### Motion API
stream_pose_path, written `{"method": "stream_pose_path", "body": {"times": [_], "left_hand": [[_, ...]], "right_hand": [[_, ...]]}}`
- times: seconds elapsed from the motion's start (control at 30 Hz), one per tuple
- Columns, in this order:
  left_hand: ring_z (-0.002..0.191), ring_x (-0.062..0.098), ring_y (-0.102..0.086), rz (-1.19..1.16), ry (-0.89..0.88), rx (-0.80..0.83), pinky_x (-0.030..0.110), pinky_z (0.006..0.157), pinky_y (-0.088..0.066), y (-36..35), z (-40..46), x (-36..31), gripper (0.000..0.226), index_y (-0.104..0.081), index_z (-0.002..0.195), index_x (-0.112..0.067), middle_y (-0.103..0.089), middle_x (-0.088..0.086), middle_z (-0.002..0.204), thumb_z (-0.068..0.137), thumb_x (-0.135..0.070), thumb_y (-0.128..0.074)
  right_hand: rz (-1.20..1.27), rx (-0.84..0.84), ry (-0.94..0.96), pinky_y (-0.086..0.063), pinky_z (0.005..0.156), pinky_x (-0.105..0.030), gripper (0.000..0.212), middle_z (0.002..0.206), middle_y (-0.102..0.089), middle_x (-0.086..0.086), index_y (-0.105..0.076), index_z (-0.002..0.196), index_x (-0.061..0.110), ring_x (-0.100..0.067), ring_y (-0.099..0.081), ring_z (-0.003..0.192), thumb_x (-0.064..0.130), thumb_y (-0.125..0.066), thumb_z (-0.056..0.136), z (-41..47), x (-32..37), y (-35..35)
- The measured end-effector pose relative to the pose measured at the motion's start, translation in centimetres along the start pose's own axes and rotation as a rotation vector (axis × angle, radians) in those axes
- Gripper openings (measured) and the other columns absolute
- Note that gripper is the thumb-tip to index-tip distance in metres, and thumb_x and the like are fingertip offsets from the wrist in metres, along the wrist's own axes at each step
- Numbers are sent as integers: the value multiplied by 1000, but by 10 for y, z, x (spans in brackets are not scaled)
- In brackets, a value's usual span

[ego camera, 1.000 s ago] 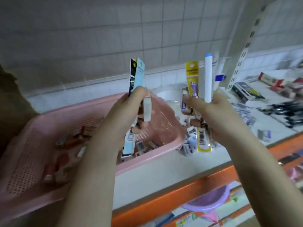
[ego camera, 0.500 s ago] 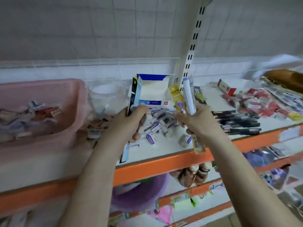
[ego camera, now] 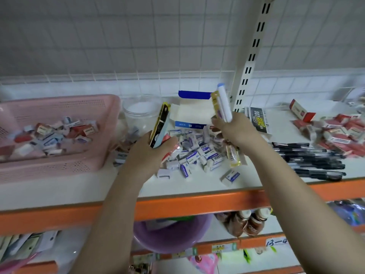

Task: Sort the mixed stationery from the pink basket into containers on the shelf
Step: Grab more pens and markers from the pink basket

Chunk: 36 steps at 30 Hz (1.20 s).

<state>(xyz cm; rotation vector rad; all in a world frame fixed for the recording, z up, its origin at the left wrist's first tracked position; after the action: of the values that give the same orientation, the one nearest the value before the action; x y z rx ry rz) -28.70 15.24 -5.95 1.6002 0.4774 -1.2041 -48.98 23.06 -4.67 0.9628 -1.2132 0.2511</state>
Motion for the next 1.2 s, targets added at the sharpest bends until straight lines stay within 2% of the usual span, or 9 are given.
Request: {"method": "stream_pose_path", "body": {"times": [0.1, 0.2, 0.33, 0.57, 0.73, 0.83, 0.97, 1.1, 1.2], "left_hand": [[43, 11, -40, -92, 3, 2, 19, 41, -32, 2, 8, 0, 30, -45, 68, -23, -39, -5, 48, 89, -37, -59], [34, 6, -40, -206, 12, 41, 16, 35, -30, -1, 19, -1, 28, -46, 71, -23, -42, -8, 38, 91, -37, -57], [34, 5, -44, -249, -15, 101, 15, 35, -32, -15, 31, -11, 21, -52, 79, -22, -49, -7, 44, 91, -39, -56], [37, 6, -50, -200, -76, 229, 21, 47, -44, -67, 39, -54, 22, -58, 86, -20, -55, -2, 55, 88, -41, -60], [37, 3, -47, 0, -202, -112, 15, 36, -39, -21, 26, -76, 25, -58, 79, -18, -56, 3, 60, 91, -41, -57], [44, 14, -48, 33, -140, -290, 23, 45, -40, 28, 6, -53, 35, -64, 79, -9, -57, 7, 57, 89, -42, -58], [57, 23, -49, 10, 39, -433, 34, 57, -39, 77, -27, -6, 41, -59, 84, 0, -58, 22, 67, 86, -41, -61], [53, 24, -43, 33, 102, -524, 29, 52, -33, 106, -59, 18, 29, -52, 76, -7, -51, 11, 61, 91, -31, -57], [53, 22, -44, 30, 114, -556, 28, 51, -33, 116, -74, 25, 29, -51, 78, -6, -51, 11, 61, 92, -30, -56]], "right_hand": [[242, -39, -28, -58, 63, -37, 16, 83, -63, -9, -56, 80, 17, -22, -69, 72, 4, -55, 89, -3, -5, 7], [551, -31, -134, -53, 85, -46, 20, 88, -59, -13, -56, 80, 10, -28, -66, 88, -8, -58, 84, -14, -17, 3], [685, -69, -207, -54, 63, -31, 19, 74, -59, -11, -56, 80, 4, -22, -65, 67, -14, -53, 85, -32, -35, 10], [614, -159, -192, -55, 50, -29, 7, 94, -71, -11, -62, 95, 4, -23, -72, 79, 7, -56, 92, -61, -57, 64], [408, 4, -122, -52, 88, -52, 10, 97, -73, -11, -62, 94, 5, -30, -71, 84, 12, -56, 91, -43, -39, 39], [400, 217, -30, -56, 68, -35, 9, 84, -66, -21, -60, 82, 7, -25, -68, 70, 9, -57, 91, -24, -2, -15], [162, 402, 136, -40, 47, -15, 15, 71, -56, -4, -65, 84, 7, -13, -51, 58, 21, -61, 88, -13, 56, -95], [115, 517, 174, -36, 43, -17, 29, 71, -54, -8, -65, 106, -7, -14, -48, 55, 15, -63, 86, -13, 84, -148], [274, 477, 171, -49, 49, -23, 10, 79, -63, -2, -63, 96, -1, -16, -64, 66, 3, -57, 89, -8, 96, -145]]}}
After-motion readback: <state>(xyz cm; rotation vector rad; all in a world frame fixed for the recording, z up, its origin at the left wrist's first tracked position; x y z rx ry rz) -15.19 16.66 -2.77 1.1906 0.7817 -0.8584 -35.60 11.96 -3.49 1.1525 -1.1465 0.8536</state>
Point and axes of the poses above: each hand's wrist, its own z-axis towards the middle knuckle, its own y-axis out of the back of the hand, x = y × z, the point moved 7 cm from there along z, towards the middle knuckle
